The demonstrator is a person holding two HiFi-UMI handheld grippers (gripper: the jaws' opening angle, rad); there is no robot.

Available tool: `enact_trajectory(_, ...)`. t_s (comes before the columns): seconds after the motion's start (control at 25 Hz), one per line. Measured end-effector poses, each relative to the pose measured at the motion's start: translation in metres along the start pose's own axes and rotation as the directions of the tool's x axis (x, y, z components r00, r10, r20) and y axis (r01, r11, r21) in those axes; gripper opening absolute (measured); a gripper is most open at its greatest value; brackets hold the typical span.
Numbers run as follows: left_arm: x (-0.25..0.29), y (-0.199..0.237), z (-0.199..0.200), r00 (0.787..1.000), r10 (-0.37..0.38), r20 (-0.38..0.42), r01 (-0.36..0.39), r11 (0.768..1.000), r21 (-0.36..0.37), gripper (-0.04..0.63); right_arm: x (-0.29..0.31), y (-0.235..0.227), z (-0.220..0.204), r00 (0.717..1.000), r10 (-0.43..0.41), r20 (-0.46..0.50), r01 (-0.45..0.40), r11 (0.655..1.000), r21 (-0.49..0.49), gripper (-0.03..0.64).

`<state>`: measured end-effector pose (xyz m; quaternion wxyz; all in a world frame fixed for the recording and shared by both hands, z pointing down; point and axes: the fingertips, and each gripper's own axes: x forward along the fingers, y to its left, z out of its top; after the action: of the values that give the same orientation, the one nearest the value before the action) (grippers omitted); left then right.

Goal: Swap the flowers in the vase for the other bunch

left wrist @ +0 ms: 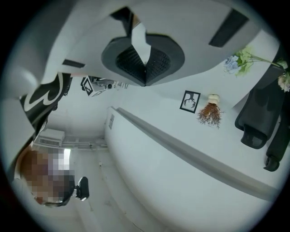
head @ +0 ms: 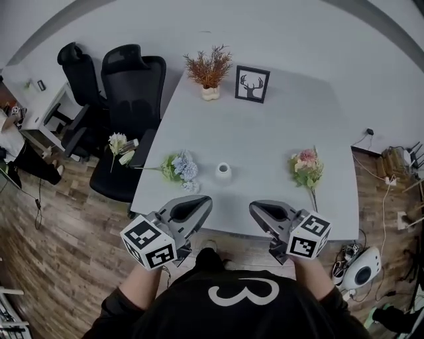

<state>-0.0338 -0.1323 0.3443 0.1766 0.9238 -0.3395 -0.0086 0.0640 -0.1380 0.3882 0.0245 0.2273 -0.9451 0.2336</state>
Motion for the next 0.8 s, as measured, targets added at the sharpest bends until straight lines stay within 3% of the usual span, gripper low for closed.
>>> enact_trajectory(0.12,0.006,-0.02,-0.009,0.999,-0.033,-0.005,0.033,0.999,-0.013,0.011,-0.011,0.011,0.002,1.0,0.021,0.009,-0.021,1.0,-0.01,0.008)
enact_trajectory(0.44,0.021,-0.048,-0.022,0.997,-0.06,-0.052,0.063,0.997,0.052,0.009,-0.03,0.019,0.004,0.999,0.034,0.024,-0.033,0.999,-0.014,0.008)
enact_trajectory(0.8,0.038,-0.062,-0.025,0.992,-0.101,-0.073,0.105,0.993,0.047,0.009,-0.042,0.015,0.002,0.999,0.022,0.038,-0.022,1.0,0.0,0.008)
